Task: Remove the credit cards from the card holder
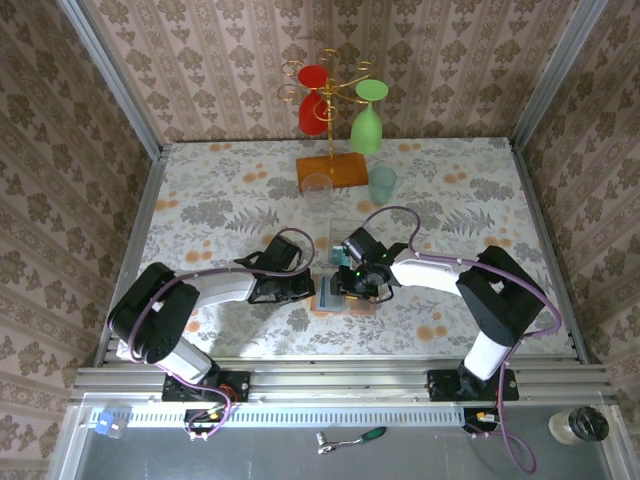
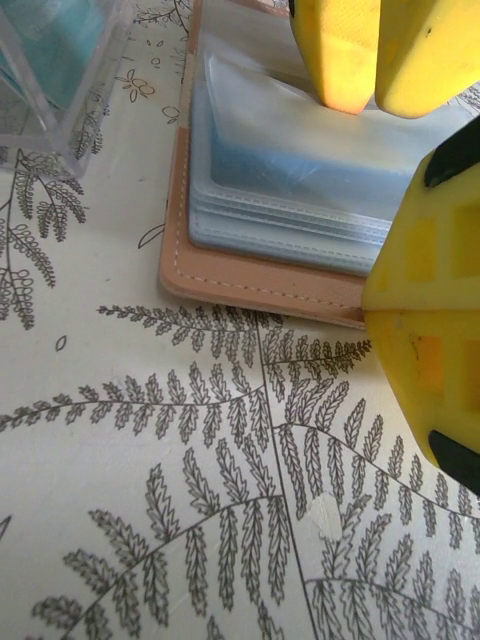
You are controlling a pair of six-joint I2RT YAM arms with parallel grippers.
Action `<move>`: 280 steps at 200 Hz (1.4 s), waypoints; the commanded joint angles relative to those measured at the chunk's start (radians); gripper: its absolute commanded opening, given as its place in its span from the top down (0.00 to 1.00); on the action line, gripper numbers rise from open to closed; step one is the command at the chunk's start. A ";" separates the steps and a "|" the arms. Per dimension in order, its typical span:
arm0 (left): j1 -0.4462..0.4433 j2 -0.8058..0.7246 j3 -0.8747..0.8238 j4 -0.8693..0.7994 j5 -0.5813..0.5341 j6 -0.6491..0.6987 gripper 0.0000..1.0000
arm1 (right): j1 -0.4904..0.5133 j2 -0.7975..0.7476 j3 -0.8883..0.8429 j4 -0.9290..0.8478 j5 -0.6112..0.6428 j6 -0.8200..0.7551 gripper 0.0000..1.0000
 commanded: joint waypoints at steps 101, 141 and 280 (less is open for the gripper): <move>-0.013 -0.074 0.049 -0.029 0.025 0.014 0.89 | 0.007 -0.004 0.001 -0.030 0.025 -0.014 0.62; -0.018 -0.052 0.036 0.032 0.040 -0.016 0.88 | 0.007 -0.007 -0.001 -0.030 0.029 -0.014 0.61; -0.028 0.006 0.039 0.098 0.087 -0.028 0.85 | 0.006 -0.008 -0.009 -0.023 0.026 -0.015 0.62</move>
